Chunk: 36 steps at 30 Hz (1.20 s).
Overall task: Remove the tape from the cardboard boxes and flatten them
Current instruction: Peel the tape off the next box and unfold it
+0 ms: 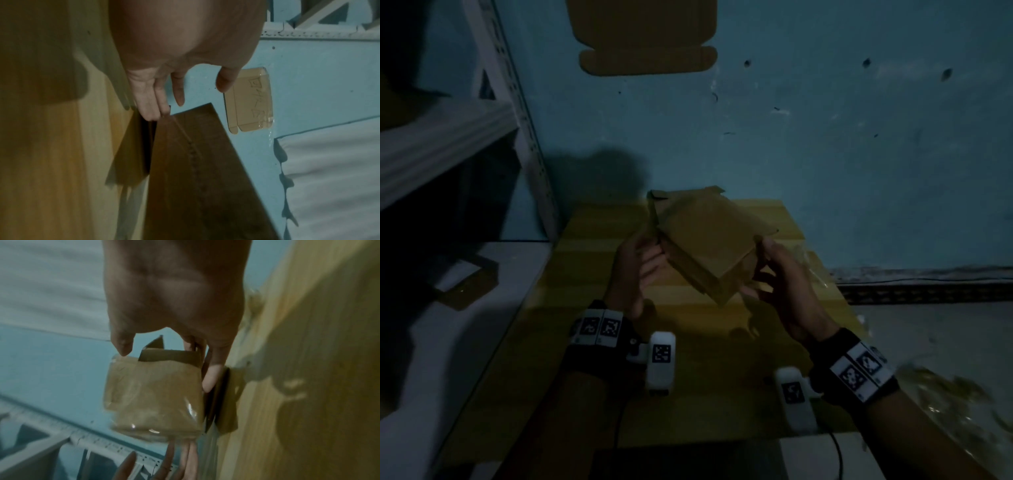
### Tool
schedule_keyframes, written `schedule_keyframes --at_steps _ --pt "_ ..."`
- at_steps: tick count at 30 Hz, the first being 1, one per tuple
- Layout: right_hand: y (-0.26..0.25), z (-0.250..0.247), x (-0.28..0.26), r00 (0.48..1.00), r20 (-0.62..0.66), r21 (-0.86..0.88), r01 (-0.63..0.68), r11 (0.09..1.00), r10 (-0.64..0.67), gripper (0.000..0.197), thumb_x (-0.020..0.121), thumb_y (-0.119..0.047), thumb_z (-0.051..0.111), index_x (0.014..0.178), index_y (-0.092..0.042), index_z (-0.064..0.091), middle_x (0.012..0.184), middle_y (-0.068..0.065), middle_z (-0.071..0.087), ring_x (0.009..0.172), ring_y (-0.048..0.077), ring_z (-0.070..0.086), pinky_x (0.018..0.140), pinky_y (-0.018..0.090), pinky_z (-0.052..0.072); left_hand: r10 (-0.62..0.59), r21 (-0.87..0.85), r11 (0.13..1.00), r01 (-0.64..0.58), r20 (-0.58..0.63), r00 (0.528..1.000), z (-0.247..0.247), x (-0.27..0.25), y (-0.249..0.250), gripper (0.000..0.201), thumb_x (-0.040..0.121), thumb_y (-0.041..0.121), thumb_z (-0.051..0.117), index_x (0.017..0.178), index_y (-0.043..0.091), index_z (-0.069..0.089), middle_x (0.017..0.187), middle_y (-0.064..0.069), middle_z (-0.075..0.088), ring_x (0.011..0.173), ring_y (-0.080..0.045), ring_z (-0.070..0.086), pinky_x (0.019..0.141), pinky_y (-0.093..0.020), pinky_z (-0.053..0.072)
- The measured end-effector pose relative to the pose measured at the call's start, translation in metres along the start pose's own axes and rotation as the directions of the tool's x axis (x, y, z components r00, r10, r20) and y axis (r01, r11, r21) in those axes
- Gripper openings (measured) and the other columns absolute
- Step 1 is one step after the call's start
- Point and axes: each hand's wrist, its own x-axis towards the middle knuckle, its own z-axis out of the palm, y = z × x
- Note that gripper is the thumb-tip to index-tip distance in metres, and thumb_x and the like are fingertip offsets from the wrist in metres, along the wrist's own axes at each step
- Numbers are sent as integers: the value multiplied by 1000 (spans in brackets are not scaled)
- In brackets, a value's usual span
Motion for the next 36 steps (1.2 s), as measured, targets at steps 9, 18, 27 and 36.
schedule_keyframes --at_steps 9,18,27,36 --pt "22 -2 27 994 102 80 -39 996 31 47 89 -44 68 123 -12 63 96 -10 77 90 6 73 69 22 58 114 90 987 -133 190 975 -7 7 -3 48 89 43 60 122 9 68 118 -7 72 112 -26 67 95 -41 53" --pt "27 -1 39 996 84 101 -9 995 0 45 85 -35 60 121 -8 57 106 -6 71 98 9 69 72 21 54 304 104 940 -324 168 938 -15 13 -3 47 79 29 73 122 9 69 115 -2 73 109 -17 69 96 -36 54" --pt "27 -6 43 997 19 260 -77 963 75 43 82 -35 62 117 -11 60 109 4 64 105 24 63 88 37 50 355 120 918 -379 183 917 -20 21 -4 37 90 32 59 119 10 69 112 2 74 107 -11 69 84 -23 56" --pt "22 -11 43 995 84 481 -83 873 49 50 90 -18 48 138 -3 50 116 9 66 101 22 68 76 31 60 440 234 850 -472 179 880 -25 29 -12 18 75 29 73 91 23 76 93 0 77 93 -15 72 78 -26 56"
